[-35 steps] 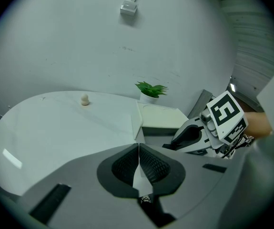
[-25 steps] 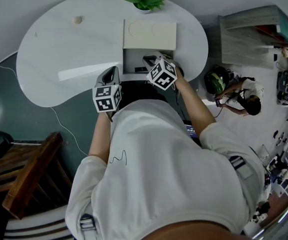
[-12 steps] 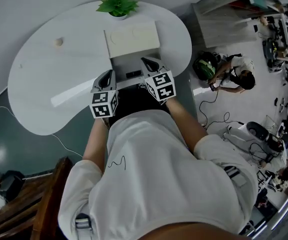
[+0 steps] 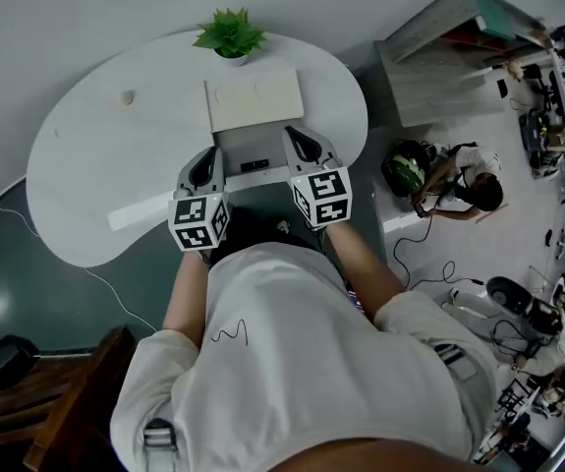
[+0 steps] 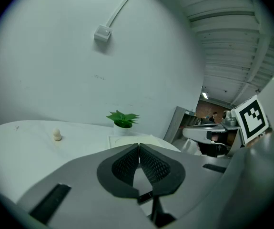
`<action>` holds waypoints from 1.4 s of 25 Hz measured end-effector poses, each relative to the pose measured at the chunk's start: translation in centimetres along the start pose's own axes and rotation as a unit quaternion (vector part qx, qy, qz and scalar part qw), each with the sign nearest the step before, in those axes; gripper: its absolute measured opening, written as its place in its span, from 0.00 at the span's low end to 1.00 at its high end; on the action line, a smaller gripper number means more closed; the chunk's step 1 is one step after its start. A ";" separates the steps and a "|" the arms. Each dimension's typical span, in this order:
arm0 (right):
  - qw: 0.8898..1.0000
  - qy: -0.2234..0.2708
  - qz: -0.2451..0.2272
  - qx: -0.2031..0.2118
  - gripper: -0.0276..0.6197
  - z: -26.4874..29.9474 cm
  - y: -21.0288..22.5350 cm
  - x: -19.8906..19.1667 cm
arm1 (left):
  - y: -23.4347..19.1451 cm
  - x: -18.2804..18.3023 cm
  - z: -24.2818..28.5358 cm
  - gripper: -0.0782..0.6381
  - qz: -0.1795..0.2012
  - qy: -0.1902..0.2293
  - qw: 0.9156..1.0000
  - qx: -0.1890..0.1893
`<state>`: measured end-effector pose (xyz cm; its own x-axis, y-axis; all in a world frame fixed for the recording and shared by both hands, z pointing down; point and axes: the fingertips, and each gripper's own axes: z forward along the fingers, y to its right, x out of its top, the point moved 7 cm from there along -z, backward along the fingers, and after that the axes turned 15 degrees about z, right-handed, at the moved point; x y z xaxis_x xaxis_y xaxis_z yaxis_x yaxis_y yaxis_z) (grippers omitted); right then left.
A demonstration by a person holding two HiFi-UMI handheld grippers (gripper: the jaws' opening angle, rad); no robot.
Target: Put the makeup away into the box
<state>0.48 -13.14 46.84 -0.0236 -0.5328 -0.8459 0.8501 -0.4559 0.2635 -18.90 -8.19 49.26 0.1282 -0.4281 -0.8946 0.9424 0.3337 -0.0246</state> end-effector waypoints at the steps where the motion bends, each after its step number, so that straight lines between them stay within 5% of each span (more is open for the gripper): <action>1: 1.000 0.013 -0.006 0.005 0.04 -0.8 0.0 0.8 | 0.5 0.8 -0.5 0.14 0.002 0.011 1.000 0.008; 7: 0.996 0.076 -0.044 0.031 0.04 -6.1 -0.5 4.5 | 3.7 5.5 -4.7 0.14 0.026 0.070 0.996 0.040; 17: 0.978 0.183 -0.076 0.065 0.04 -12.1 -1.9 10.6 | 6.4 13.0 -9.2 0.14 0.083 0.171 0.979 0.076; 35: 0.975 0.196 -0.078 0.062 0.04 -13.6 -1.5 11.2 | 7.5 13.8 -10.1 0.14 0.098 0.185 0.974 0.083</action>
<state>6.05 -8.70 30.68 0.0769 -0.1468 -0.9862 0.7812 -0.6057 0.1510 -13.21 -3.11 32.20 0.2205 -0.0281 -0.9750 0.9515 0.2259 0.2087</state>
